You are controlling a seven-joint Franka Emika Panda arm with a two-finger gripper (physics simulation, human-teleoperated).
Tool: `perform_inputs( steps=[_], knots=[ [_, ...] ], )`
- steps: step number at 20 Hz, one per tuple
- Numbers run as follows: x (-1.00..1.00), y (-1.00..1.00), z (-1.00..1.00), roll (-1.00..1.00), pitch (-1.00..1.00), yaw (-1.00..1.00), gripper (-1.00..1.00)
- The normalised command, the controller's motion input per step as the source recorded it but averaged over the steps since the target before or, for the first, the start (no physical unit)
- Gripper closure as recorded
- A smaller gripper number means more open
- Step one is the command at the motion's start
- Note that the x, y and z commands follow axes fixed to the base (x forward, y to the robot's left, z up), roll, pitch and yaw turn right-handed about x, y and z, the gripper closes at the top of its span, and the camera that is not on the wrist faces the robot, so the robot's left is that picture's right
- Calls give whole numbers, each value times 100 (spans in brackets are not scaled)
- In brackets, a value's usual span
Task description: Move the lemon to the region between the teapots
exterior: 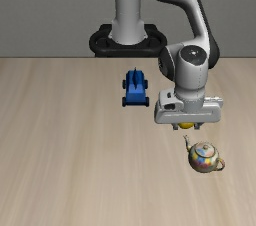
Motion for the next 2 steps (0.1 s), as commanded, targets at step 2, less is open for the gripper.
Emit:
perform_inputs(
  steps=[2],
  knots=[
    [0,100,0,0,0,0,100]
  ],
)
